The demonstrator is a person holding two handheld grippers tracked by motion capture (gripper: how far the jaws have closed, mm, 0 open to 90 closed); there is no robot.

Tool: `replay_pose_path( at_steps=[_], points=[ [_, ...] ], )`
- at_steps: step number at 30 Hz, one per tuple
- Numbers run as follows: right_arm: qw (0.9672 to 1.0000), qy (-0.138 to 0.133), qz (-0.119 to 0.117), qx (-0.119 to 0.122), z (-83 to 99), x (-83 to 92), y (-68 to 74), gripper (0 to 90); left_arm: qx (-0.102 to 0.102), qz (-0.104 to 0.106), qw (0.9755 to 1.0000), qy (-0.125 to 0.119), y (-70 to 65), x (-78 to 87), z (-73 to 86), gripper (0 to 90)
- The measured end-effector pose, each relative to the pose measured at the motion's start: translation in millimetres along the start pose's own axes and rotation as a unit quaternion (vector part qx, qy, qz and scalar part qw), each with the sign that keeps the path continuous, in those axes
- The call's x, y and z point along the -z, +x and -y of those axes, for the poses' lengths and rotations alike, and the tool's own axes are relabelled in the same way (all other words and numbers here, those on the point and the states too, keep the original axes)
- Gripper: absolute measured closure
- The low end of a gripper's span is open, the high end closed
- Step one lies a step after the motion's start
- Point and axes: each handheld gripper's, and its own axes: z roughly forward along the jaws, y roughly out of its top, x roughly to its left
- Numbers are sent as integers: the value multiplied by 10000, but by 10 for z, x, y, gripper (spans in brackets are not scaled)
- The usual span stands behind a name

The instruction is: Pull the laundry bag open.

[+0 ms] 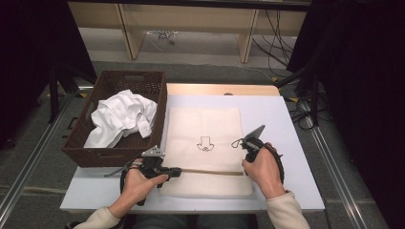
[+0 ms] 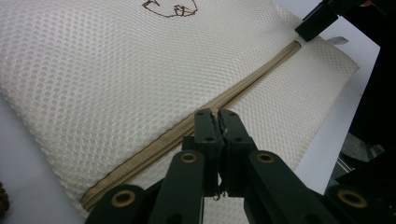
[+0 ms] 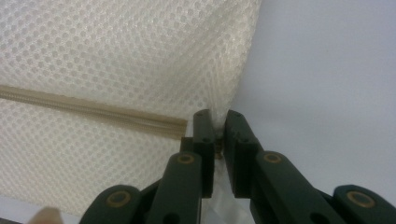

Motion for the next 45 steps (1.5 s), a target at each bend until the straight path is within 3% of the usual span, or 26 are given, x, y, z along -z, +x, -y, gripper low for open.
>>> replay_pose_path(
  at_steps=[3,5,6,8,10,12,15,16,18,22,23,24,27,29,30,34,42,45],
  points=[
    [9999,-20,-1,107,6,-4,-15,848,11,-34,10000,10,13,16,14,869],
    [10000,-41,43,63,9,-7,-4,848,17,13,10000,48,34,29,27,869],
    [10000,-8,-32,-31,2,-6,4,848,26,-65,10000,5,28,26,39,869],
    [10000,-23,27,67,11,-13,1,848,11,-52,10000,34,46,34,54,869],
    [10000,29,-55,-10,6,-14,14,848,46,-46,10000,45,54,40,70,869],
    [9999,-11,-2,138,11,-21,7,848,59,-60,10000,35,58,40,78,869],
    [10000,50,-25,62,5,-17,25,848,60,-29,10000,51,70,46,81,869],
    [9999,17,-29,154,10,-22,14,848,66,-32,10000,47,71,47,83,869],
    [10000,-3,19,48,12,-26,34,848,86,-43,9999,28,82,57,87,869],
    [9999,-80,7,71,17,-47,29,848,111,-61,9999,48,107,74,113,869],
    [10000,31,-19,92,7,-39,27,848,119,-85,9999,37,104,71,120,869],
    [10000,47,-7,-16,9,-39,48,848,110,-85,9999,42,105,71,123,869],
    [10000,19,-20,49,6,-40,45,848,130,-121,9998,32,110,83,130,869],
    [10000,49,-25,-51,9,-36,59,848,131,-137,9998,41,124,101,138,869],
    [10000,33,-25,-21,9,-39,52,848,170,-90,9998,32,132,107,145,869],
    [9999,67,33,84,7,-51,36,848,174,-236,9996,7,162,147,182,869],
    [10000,77,23,-4,13,-66,50,848,225,-333,9992,-13,205,205,231,869],
    [9999,55,28,84,12,-71,40,848,254,-296,9992,12,222,223,245,869]
  ],
)
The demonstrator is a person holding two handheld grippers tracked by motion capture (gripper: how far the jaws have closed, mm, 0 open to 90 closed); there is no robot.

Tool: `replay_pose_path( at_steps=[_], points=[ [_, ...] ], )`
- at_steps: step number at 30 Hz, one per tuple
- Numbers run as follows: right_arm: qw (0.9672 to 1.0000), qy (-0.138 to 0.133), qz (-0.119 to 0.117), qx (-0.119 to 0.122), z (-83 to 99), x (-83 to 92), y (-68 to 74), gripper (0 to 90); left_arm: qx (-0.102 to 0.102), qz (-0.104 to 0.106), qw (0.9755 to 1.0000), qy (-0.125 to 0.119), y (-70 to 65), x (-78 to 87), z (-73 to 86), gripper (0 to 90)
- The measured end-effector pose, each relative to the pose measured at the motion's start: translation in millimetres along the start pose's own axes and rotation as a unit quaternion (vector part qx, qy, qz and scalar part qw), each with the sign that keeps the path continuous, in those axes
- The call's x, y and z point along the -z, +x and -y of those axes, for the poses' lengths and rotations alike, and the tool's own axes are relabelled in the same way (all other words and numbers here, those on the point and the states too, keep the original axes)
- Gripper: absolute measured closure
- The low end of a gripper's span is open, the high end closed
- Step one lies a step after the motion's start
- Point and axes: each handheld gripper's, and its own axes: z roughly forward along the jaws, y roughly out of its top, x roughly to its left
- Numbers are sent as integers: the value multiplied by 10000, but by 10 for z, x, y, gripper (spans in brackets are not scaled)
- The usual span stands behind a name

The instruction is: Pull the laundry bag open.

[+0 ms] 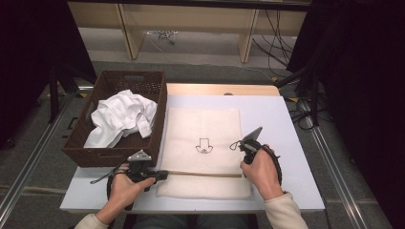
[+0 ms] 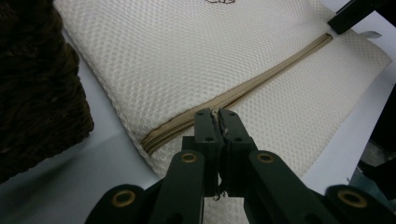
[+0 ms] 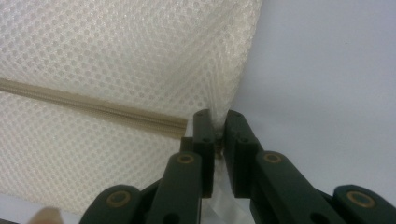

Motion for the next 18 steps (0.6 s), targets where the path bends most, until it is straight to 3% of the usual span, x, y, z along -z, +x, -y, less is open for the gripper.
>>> replay_pose_path(
  at_steps=[5,6,7,10,18],
  points=[
    [10000,11,-4,-82,-1,-6,16,848,-17,-49,10000,11,16,18,22,869],
    [10000,17,-13,32,1,-8,2,848,-18,-68,10000,-9,22,23,25,869],
    [10000,17,-12,-39,4,-6,13,848,5,-99,9999,-53,24,27,29,869],
    [10000,-1,-10,51,3,-12,2,848,1,-136,9999,-44,45,51,41,869],
    [10000,6,14,-65,2,-11,23,848,87,-207,9997,-54,110,124,73,869]
  ],
)
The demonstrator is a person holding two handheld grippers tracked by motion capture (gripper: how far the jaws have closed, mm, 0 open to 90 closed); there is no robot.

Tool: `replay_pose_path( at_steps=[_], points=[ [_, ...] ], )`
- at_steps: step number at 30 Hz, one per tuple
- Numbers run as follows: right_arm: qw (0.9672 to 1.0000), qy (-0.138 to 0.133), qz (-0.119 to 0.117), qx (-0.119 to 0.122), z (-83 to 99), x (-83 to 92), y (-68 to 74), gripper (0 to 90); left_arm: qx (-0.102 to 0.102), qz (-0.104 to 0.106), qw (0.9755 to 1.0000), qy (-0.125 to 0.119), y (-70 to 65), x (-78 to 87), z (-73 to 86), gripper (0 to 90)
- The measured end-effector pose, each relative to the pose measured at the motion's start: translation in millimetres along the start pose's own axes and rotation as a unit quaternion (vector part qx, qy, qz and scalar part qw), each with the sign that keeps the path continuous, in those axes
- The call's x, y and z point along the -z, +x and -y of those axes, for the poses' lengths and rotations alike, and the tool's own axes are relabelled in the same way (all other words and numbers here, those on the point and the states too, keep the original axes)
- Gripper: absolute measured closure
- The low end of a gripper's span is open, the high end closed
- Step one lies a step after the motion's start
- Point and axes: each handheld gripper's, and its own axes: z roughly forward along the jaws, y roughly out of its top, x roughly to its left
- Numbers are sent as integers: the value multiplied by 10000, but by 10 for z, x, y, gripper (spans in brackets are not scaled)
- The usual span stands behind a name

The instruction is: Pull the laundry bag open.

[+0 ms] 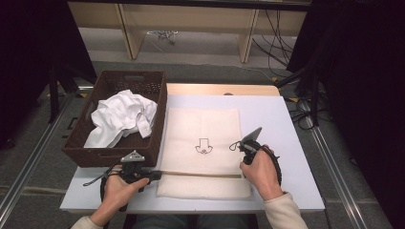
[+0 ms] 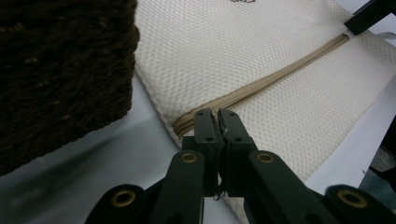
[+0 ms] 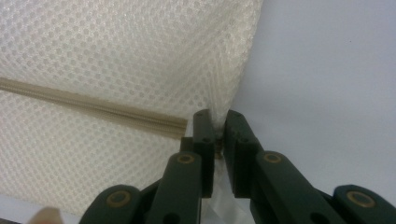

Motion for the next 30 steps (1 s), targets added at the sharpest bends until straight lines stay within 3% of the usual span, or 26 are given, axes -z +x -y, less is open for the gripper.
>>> replay_pose_path(
  at_steps=[6,14,19,24,27,29,30],
  points=[
    [9999,-11,19,142,5,-7,-12,847,-56,-61,10000,49,33,27,18,869],
    [10000,42,31,59,9,0,5,847,57,-149,9999,20,49,35,34,869],
    [9998,35,7,171,9,0,-4,847,70,-181,9998,16,68,45,45,869],
    [10000,7,5,36,11,-2,23,847,71,-213,9997,19,77,56,45,868],
    [9999,28,-1,164,12,-1,4,847,3,-248,9997,89,91,69,46,869],
    [10000,50,-20,-35,14,1,37,847,-9,-270,9996,83,91,70,45,868],
    [10000,25,-21,16,12,-4,31,848,-3,-290,9996,67,86,67,46,868]
  ],
)
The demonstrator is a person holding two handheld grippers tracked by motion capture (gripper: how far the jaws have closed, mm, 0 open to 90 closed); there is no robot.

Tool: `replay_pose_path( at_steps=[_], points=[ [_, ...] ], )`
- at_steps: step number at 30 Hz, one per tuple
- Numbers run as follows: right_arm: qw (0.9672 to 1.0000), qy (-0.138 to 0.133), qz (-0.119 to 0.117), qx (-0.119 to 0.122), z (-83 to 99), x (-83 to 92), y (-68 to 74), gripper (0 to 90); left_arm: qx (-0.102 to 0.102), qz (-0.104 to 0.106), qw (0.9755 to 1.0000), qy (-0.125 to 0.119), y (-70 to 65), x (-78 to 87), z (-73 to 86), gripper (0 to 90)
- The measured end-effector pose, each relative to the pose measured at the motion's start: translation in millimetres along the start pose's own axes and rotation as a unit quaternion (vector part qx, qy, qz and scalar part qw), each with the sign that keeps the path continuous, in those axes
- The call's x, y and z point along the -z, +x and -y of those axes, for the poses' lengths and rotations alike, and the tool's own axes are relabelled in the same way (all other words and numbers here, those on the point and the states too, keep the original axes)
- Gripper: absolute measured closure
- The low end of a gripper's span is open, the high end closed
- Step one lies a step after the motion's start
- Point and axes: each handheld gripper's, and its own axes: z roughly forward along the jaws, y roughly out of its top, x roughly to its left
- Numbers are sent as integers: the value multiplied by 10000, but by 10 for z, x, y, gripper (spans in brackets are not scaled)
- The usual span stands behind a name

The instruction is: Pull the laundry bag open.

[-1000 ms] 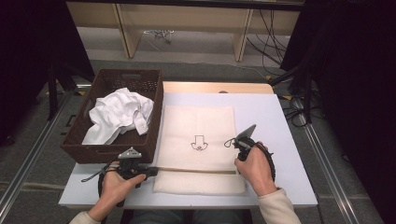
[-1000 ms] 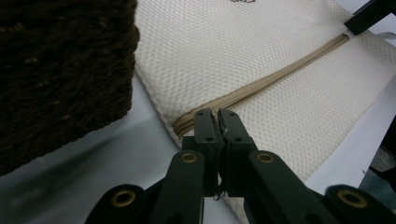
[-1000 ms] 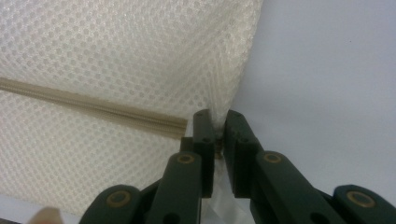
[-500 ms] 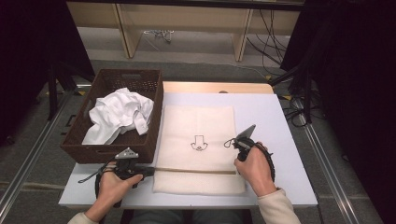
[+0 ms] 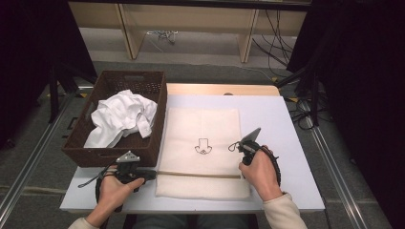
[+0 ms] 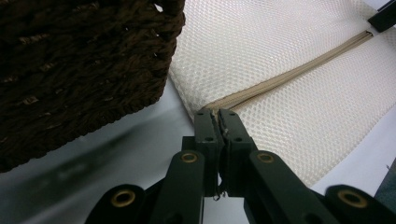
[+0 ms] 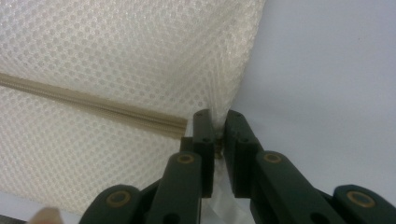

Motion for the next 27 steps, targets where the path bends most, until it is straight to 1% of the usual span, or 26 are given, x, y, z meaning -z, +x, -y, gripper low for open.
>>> replay_pose_path(
  at_steps=[1,2,3,4,5,6,7,9,10,11,12,13,14,15,16,18,20,21,22,23,24,25,26,27],
  points=[
    [10000,8,7,-9,-2,2,4,847,-36,1,10000,-13,0,0,1,869],
    [10000,12,23,66,2,3,-4,847,-35,17,10000,36,0,4,-2,868],
    [10000,27,24,18,3,6,4,847,-40,13,10000,32,-1,4,-2,868],
    [10000,11,27,-4,3,6,9,846,19,17,10000,-19,-12,-3,-2,868],
    [10000,-11,28,83,2,4,-3,846,19,16,10000,-19,-15,-4,-3,868],
    [9999,-9,27,100,2,4,-6,844,35,10,10000,-41,-23,-6,-3,868],
    [10000,12,7,-36,5,5,9,842,7,17,10000,-30,-22,-4,-5,867],
    [9999,-10,29,136,9,5,-14,839,16,11,10000,-42,-23,-7,-4,866],
    [9999,-13,23,117,14,5,-10,839,15,7,10000,-57,-24,-9,-3,865],
    [9990,-119,8,436,7,-7,-46,839,0,0,10000,-47,-24,-7,-5,865],
    [10000,49,5,-57,21,23,26,839,-11,-24,10000,-70,-26,-5,-5,864],
    [10000,8,-10,54,27,22,19,839,-19,-33,10000,-71,-25,-2,-6,864],
    [9994,-78,4,322,26,12,-10,839,-124,-57,9999,-7,-12,9,-11,864],
    [9998,12,-36,206,24,21,8,839,-140,-60,9999,-10,-13,10,-12,864],
    [9999,35,-61,78,27,19,28,838,-137,-59,9999,-14,-16,10,-11,864],
    [9999,68,-28,87,30,17,28,837,-77,-80,9999,-39,-31,5,-5,862],
    [9999,99,-35,101,32,17,23,833,-79,-91,9999,-56,-38,2,-2,858],
    [9999,71,-47,138,31,18,14,829,-156,-116,9998,-1,-34,10,-2,856],
    [9998,80,-68,147,28,24,10,821,-212,-120,9997,-33,-37,7,-2,853],
    [9997,-5,-84,231,27,19,-6,808,-221,-123,9997,-16,-44,10,-2,847],
    [9999,5,-69,103,39,41,7,790,-208,-109,9997,-5,-52,9,-1,839],
    [9998,-43,-104,143,45,54,-4,773,-142,-105,9998,-74,-70,-1,2,829],
    [9997,-89,-115,192,50,65,-15,757,-233,-104,9997,-42,-76,3,3,820],
    [9996,-156,-175,172,58,96,-21,734,-291,-105,9995,-36,-79,4,1,808]
  ],
)
